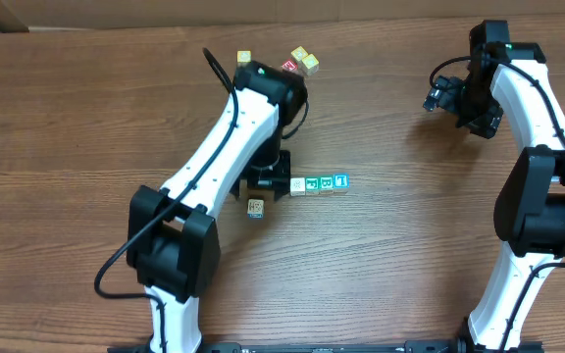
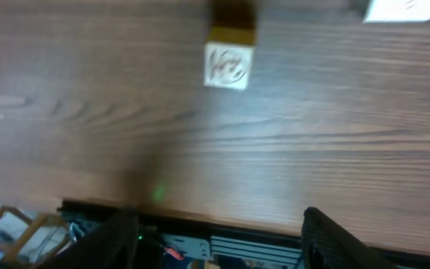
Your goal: Flip 5 blocks
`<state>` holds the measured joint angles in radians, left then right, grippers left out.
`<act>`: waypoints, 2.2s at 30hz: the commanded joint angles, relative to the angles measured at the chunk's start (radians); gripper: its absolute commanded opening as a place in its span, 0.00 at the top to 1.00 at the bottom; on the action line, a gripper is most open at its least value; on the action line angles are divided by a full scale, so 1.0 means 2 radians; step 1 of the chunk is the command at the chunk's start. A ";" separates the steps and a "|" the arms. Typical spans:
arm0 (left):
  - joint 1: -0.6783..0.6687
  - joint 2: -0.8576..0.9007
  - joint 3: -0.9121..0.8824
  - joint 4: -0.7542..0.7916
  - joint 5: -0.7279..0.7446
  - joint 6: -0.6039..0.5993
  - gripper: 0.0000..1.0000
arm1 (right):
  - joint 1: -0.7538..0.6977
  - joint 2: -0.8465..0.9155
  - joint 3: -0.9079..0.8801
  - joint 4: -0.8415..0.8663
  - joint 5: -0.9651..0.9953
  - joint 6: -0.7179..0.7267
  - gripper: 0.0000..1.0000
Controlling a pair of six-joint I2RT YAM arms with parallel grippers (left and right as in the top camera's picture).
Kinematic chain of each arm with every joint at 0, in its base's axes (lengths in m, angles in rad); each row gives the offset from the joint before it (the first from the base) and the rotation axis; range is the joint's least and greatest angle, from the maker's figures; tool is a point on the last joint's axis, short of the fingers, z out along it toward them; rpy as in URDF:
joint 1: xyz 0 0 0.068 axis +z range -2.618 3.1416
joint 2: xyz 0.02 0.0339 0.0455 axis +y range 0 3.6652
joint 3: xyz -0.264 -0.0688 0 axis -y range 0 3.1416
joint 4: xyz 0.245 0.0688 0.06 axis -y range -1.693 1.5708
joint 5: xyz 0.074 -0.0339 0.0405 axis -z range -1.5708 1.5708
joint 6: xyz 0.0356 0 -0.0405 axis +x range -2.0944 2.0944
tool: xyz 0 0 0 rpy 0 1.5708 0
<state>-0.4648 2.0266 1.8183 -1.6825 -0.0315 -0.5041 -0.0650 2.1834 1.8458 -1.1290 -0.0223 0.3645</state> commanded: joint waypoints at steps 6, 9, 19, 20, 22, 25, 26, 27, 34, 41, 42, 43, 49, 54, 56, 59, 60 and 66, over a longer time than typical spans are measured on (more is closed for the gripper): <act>0.022 -0.148 -0.114 0.079 -0.023 -0.044 0.40 | 0.000 -0.004 0.007 0.001 0.001 -0.003 0.00; 0.034 -0.179 -0.175 0.112 -0.011 -0.044 0.43 | 0.000 -0.004 0.007 0.001 0.001 -0.003 0.00; 0.065 -0.181 -0.340 0.239 0.014 -0.047 0.96 | 0.000 -0.004 0.007 0.001 0.001 -0.003 0.00; 0.067 -0.181 -0.347 0.250 0.018 -0.047 0.96 | 0.000 -0.004 0.007 0.001 0.001 -0.003 0.00; 0.069 -0.181 -0.360 0.276 0.037 -0.047 0.96 | 0.000 -0.004 0.007 0.001 0.001 -0.003 0.00; 0.068 -0.181 -0.377 0.308 0.052 -0.047 0.96 | 0.000 -0.004 0.007 0.001 0.001 -0.003 0.00; 0.067 -0.181 -0.383 0.320 0.052 -0.047 0.96 | 0.000 -0.004 0.007 0.001 0.001 -0.003 0.00; 0.065 -0.180 -0.388 0.333 0.053 -0.048 0.96 | 0.000 -0.004 0.007 0.001 0.001 -0.003 0.00; 0.051 -0.179 -0.422 0.395 0.055 -0.076 0.96 | 0.000 -0.004 0.007 0.001 0.001 -0.003 0.00; 0.051 -0.179 -0.442 0.454 0.054 -0.084 0.96 | 0.000 -0.004 0.007 0.001 0.001 -0.003 0.00; 0.051 -0.179 -0.444 0.463 0.054 -0.087 0.96 | 0.000 -0.004 0.007 0.001 0.001 -0.003 0.00; 0.051 -0.179 -0.447 0.471 0.055 -0.087 0.96 | 0.000 -0.004 0.007 0.001 0.001 -0.003 0.00; 0.047 -0.179 -0.452 0.507 0.062 -0.087 0.96 | 0.000 -0.004 0.007 0.001 0.001 -0.003 0.00; 0.035 -0.179 -0.452 0.536 0.068 -0.089 0.96 | 0.000 -0.004 0.007 0.001 0.001 -0.003 0.00; 0.031 -0.179 -0.452 0.547 0.068 -0.089 0.96 | 0.000 -0.004 0.007 0.001 0.001 -0.003 0.00; 0.029 -0.179 -0.452 0.554 0.071 -0.089 0.96 | 0.000 -0.004 0.007 0.001 0.001 -0.003 0.00; 0.029 -0.179 -0.450 0.552 0.078 -0.088 0.96 | 0.000 -0.004 0.007 0.001 0.001 -0.003 0.00; 0.030 -0.188 -0.397 0.481 0.075 -0.075 0.96 | 0.000 -0.004 0.007 0.001 0.001 -0.003 0.00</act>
<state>-0.4046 1.6672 0.9485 -0.6914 0.1242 -0.6590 -0.0647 2.1834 1.8462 -1.1286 -0.0219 0.3649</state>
